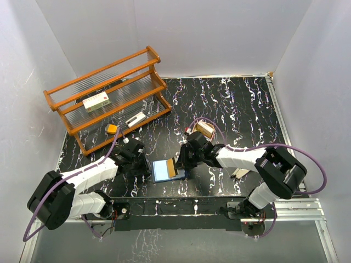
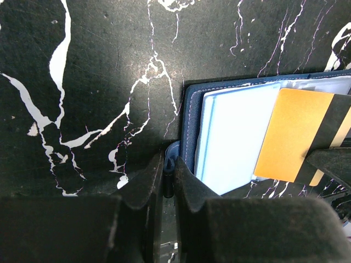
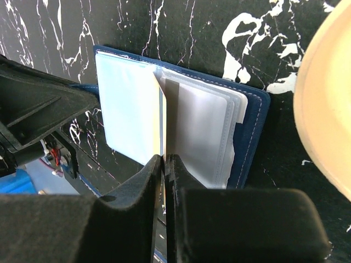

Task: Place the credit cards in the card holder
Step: Insert the credit card into the card holder.

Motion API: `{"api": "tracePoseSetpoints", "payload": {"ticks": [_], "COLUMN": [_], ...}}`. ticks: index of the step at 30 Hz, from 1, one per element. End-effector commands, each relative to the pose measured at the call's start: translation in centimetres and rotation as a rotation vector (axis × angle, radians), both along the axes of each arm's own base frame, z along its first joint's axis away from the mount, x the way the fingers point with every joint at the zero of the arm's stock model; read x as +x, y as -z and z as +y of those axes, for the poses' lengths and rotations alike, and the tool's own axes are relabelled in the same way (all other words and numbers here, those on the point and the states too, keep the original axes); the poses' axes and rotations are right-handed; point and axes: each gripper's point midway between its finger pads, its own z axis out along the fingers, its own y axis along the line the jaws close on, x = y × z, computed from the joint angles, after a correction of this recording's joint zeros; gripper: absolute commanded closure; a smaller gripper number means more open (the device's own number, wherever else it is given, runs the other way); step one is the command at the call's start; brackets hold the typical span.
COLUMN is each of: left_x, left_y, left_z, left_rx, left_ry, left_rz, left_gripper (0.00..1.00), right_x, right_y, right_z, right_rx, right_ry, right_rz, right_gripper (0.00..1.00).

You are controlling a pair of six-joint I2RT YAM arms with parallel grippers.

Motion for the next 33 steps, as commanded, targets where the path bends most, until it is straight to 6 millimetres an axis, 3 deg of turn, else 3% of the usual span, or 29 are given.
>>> {"api": "tracePoseSetpoints", "payload": {"ticks": [1, 10, 19, 33], "left_x": [-0.5, -0.6, -0.5, -0.9], "left_y": [0.3, 0.3, 0.0, 0.2], "left_z": [0.5, 0.5, 0.1, -0.2], "left_rx": [0.011, 0.014, -0.006, -0.045], "left_ry": [-0.008, 0.003, -0.001, -0.017], "left_rz": [0.007, 0.009, 0.007, 0.019], "left_gripper": [1.0, 1.0, 1.0, 1.0], "right_x": [0.2, -0.4, -0.4, 0.6], "right_y": [-0.8, 0.5, 1.6, 1.2], "right_z": [0.8, 0.7, 0.4, 1.8], "right_rx": [0.048, 0.042, 0.011, 0.007], "right_ry": [-0.01, -0.02, -0.013, 0.029], "right_rz": [-0.027, 0.001, 0.02, -0.006], "right_gripper": [0.94, 0.94, 0.88, 0.89]}}
